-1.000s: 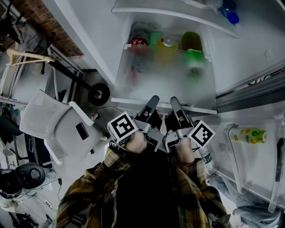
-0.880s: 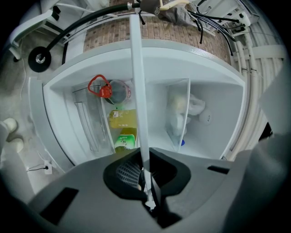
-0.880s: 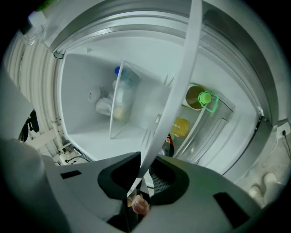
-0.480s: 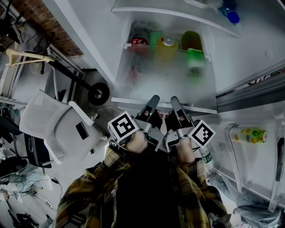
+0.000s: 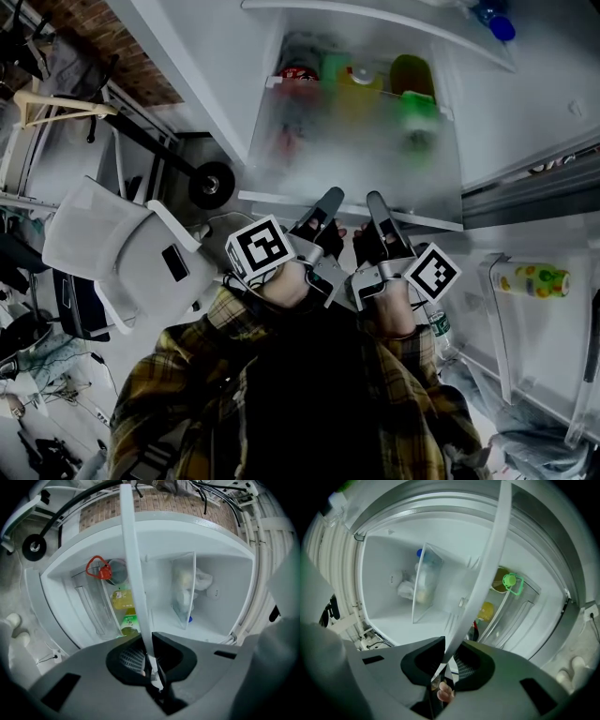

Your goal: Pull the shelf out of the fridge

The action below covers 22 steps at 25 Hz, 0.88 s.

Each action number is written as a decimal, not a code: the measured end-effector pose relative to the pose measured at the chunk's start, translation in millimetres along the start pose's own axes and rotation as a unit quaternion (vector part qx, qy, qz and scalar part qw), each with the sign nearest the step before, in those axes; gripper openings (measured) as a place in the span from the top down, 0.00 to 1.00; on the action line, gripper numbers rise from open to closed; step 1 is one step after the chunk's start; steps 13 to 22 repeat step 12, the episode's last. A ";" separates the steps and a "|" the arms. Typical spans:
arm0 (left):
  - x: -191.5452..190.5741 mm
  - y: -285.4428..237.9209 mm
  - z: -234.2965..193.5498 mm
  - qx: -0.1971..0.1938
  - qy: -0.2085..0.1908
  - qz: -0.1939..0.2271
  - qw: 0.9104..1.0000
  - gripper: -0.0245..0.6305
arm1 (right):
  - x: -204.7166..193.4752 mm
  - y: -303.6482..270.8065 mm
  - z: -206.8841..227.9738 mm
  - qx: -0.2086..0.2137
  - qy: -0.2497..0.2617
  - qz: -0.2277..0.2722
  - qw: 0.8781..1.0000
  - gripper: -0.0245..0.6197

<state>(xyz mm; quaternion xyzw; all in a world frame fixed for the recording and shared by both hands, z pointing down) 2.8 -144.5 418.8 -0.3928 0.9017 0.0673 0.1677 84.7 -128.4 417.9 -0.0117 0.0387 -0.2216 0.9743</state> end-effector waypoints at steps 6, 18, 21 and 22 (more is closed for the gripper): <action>-2.8 -2.1 -4.5 0.005 -0.033 -0.063 0.997 0.91 | 0.5 0.3 2.1 0.000 -0.002 -0.002 1.000 0.86; -2.3 -14.3 -10.7 0.003 -0.045 -0.123 0.991 0.91 | 12.3 -2.6 3.8 -0.005 0.023 0.009 1.000 0.86; -2.3 -14.3 -10.7 0.003 -0.045 -0.123 0.991 0.91 | 12.3 -2.6 3.8 -0.005 0.023 0.009 1.000 0.86; -2.3 -14.3 -10.7 0.003 -0.045 -0.123 0.991 0.91 | 12.3 -2.6 3.8 -0.005 0.023 0.009 1.000 0.86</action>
Point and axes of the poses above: the fingertips, and each gripper's own axes: y backward along the fingers, z to its right, x out of its top, the point moved 1 cm from there along y, backward along the fingers, and after that the axes turned 15 degrees about -y, right-handed, at the moved point
